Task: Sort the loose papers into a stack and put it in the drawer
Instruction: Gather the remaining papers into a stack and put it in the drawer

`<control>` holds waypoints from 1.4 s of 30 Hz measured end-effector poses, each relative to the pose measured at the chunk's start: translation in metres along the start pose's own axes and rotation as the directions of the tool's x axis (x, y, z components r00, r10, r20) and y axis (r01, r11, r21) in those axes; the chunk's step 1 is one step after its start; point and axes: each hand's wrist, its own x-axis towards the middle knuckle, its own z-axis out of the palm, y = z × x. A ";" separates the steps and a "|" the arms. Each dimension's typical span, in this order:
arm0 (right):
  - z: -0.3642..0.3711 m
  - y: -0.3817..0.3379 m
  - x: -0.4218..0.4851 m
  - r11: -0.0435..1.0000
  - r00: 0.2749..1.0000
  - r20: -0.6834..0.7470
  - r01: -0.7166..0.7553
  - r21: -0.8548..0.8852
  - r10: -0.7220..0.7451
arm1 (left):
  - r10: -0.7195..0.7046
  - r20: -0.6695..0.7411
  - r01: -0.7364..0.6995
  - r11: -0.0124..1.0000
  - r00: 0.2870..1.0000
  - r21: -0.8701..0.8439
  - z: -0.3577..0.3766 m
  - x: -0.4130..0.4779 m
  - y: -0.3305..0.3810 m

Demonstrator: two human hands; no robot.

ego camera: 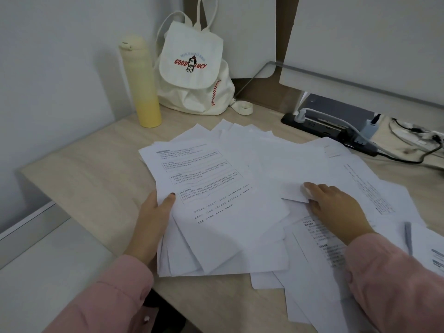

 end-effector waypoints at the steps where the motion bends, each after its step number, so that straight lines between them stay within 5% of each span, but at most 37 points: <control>1: -0.001 0.001 0.000 1.000 1.000 -0.014 0.006 -0.020 -0.006 | 0.004 0.001 -0.004 1.000 1.000 -0.007 0.000 -0.001 0.000; 12: -0.059 0.016 0.007 0.919 0.903 -0.185 -0.394 0.004 0.388 | 0.060 0.057 -0.044 0.970 0.997 -0.241 0.005 -0.006 0.016; 18: -0.106 0.023 0.014 0.804 0.800 -0.163 -0.523 0.284 0.578 | 0.051 0.082 -0.027 0.962 0.995 -0.271 0.007 -0.007 0.024; 21: -0.123 0.023 0.018 0.710 0.791 -0.112 -0.466 0.528 0.602 | 0.023 0.122 0.008 0.969 0.992 -0.248 0.010 -0.008 0.021; 26: -0.147 0.008 0.013 0.255 0.785 0.093 -0.308 0.917 0.612 | -0.070 0.161 0.105 0.971 0.984 -0.215 0.018 -0.011 0.014; 29: -0.146 0.003 0.007 0.005 0.793 0.276 -0.332 0.943 0.543 | -0.097 0.188 0.128 0.979 0.977 -0.158 0.021 -0.011 0.014; 31: -0.136 0.000 0.003 -0.069 0.762 0.369 -0.395 0.916 0.532 | -0.102 0.196 0.130 0.981 0.975 -0.140 0.021 -0.011 0.013; 35: -0.110 -0.013 -0.006 -0.085 0.714 0.505 -0.536 0.840 0.486 | -0.100 0.194 0.135 0.975 0.976 -0.177 0.023 -0.012 0.013; 42: -0.067 -0.049 -0.025 0.142 0.681 0.594 -0.700 0.699 0.428 | -0.171 0.211 0.219 0.947 0.962 -0.233 0.034 -0.017 0.017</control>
